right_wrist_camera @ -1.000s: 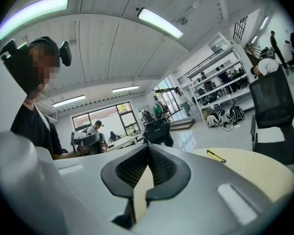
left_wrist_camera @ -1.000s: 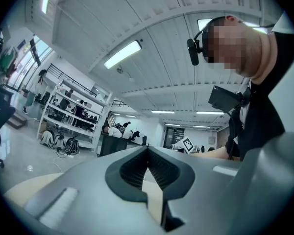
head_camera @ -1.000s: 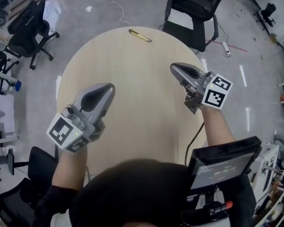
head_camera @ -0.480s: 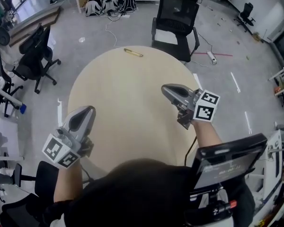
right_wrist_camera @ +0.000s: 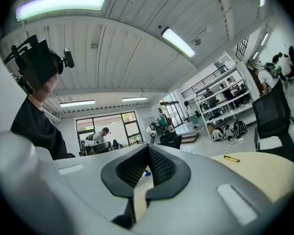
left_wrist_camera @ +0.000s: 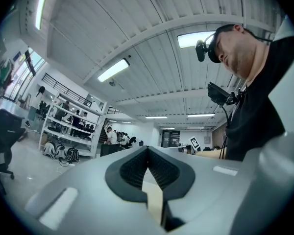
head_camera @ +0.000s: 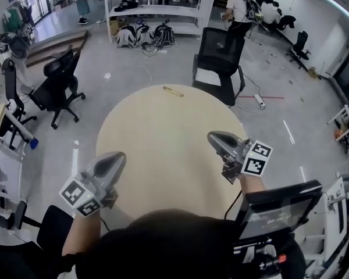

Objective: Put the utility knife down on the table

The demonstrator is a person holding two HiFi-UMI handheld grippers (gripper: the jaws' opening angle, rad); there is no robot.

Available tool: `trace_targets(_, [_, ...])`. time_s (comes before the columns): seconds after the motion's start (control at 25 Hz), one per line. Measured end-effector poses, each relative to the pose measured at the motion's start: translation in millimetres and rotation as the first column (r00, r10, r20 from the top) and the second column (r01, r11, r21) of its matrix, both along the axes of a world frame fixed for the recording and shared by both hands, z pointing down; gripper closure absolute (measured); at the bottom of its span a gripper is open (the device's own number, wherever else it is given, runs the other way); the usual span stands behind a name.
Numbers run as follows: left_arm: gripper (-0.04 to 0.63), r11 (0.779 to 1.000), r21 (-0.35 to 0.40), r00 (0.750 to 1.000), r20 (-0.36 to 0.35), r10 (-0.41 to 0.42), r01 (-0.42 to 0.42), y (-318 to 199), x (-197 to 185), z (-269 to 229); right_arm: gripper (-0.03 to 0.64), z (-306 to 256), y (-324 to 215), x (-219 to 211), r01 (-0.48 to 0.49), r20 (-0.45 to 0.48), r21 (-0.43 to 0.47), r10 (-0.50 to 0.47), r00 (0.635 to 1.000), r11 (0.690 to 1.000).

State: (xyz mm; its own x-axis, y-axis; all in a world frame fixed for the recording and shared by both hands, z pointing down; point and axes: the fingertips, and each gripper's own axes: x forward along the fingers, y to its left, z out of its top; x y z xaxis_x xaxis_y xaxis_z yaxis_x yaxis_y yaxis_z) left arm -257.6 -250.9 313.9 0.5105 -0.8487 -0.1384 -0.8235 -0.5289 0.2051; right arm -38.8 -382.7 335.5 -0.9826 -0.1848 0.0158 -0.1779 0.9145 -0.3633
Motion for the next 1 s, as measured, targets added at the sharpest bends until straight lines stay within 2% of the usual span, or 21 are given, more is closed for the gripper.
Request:
trace_targets(0.24, [0.597,0.997,0.026,0.997,0.011,-0.079,0.078,23.7,31.5,-20.1,0.603,-23.8,22.3,32.8,0.085,-0.008,0.105,-0.085,0.996,0.991])
trace_targets(0.44, [0.597,0.994,0.022,0.995,0.015,-0.103,0.103,32.5,102.5,-20.9,0.603,-27.9,27.1,95.7,0.112,-0.002,0.136,-0.112,0.994,0.984])
trace_targets(0.76, [0.597,0.995,-0.063,0.996,0.026,-0.08,0.082,27.8,226.6,-5.9,0.603,7.8,30.2,185.0,0.17,0.003,0.088,-0.171,0.985,0.981])
trace_targets(0.88, [0.597,0.993,-0.095,0.997,0.038,-0.06,0.063,24.1,251.1,-4.8,0.603,20.1,31.2,203.1,0.17,0.013,0.063,-0.171,0.985,0.983])
trace_targets(1.0, [0.597,0.996,-0.082,0.998,0.054,-0.035,0.039,17.3,260.0,-8.5,0.603,23.4,29.7,210.0,0.157,0.019,0.06,-0.158,0.987,0.986])
